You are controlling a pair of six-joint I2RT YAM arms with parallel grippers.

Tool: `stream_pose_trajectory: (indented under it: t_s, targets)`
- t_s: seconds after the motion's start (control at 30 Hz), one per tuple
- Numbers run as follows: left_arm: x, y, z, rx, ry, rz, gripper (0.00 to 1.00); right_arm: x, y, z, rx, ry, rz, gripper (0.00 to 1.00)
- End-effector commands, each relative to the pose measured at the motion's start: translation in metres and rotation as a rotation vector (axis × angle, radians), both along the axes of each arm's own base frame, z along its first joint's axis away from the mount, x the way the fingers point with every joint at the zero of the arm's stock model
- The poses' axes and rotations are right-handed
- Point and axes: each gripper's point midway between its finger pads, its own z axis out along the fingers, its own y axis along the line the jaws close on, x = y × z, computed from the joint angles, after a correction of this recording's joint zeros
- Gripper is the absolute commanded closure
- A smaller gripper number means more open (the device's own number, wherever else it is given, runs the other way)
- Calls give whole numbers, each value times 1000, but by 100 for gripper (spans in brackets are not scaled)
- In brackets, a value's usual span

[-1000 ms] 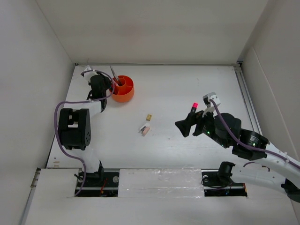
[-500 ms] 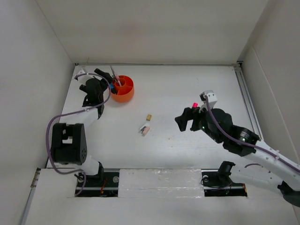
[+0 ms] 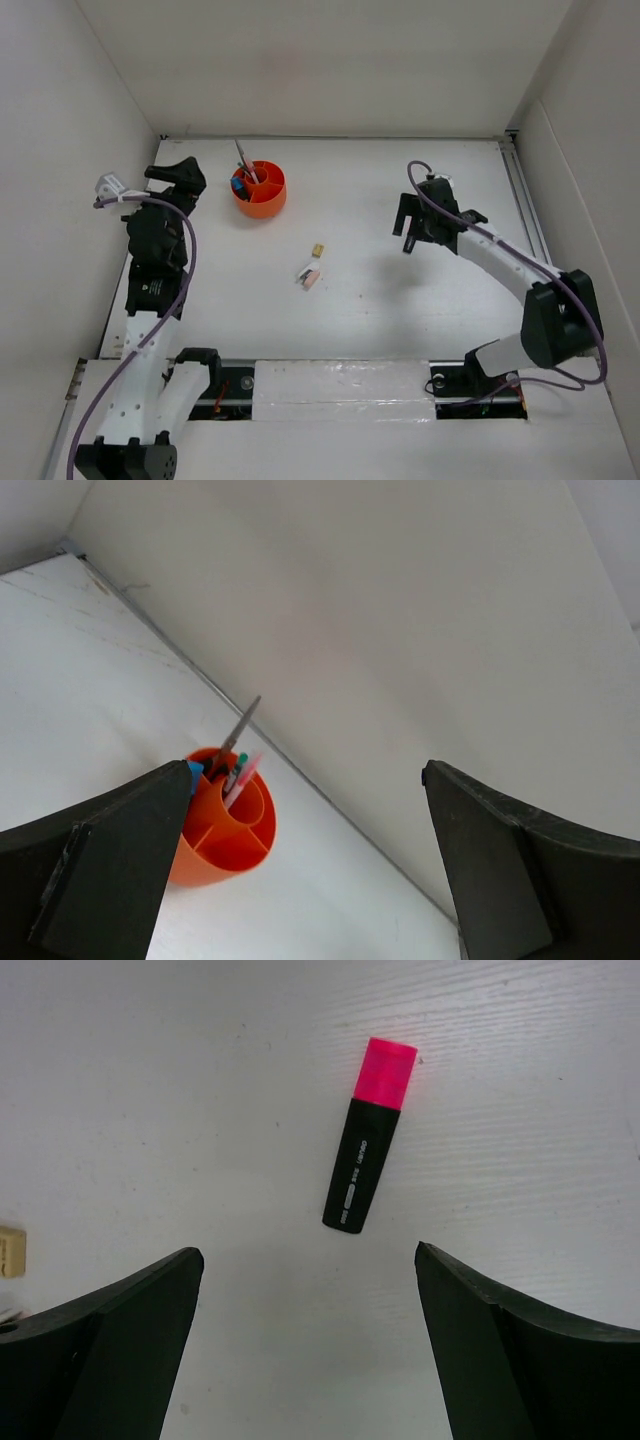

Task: Sort the stationery into containers
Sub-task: Pick up the pen from the center of the board.

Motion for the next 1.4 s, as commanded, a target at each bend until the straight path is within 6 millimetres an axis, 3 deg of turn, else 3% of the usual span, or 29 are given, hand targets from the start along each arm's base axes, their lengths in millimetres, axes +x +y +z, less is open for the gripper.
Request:
stream_pose_trajectory:
  t_s: [0.0,0.07,0.23,0.37,0.47,0.57,0.6,0.63,0.67,1.03,1.33,1.37]
  targets:
    - [-6,-28,-24,62,106,-162,0,36,10,16,35,-63,-14,7]
    - [-6,-49,-24,94,133,-288,0,43,5,8,41,-41,-49,12]
    - [-15,-60,-29,138,224,-367,0,56,-8,-20,7,21,-108,16]
    - [-35,-72,-5,185,147,-452,0,57,-16,-43,-5,77,-137,21]
    - [-45,-82,0,253,111,-523,0,69,-17,-48,-8,84,-146,25]
    - [-46,-83,-11,274,145,-537,0,78,-19,-54,-13,100,-157,28]
    - [-46,-80,-16,282,167,-527,0,80,-18,-65,-22,124,-157,29]
    - [-46,-80,-17,283,167,-527,0,78,-17,-70,-22,146,-152,37]
    - [-44,-80,-27,286,202,-532,0,82,-16,-70,-22,144,-152,40]
    - [-47,-87,-27,294,195,-578,0,85,-15,-77,-41,213,-162,41]
    - [-49,-87,-30,294,196,-579,0,73,-21,-76,-67,244,-159,39]
    - [-49,-87,-30,294,196,-579,0,65,-23,-84,-82,267,-150,39]
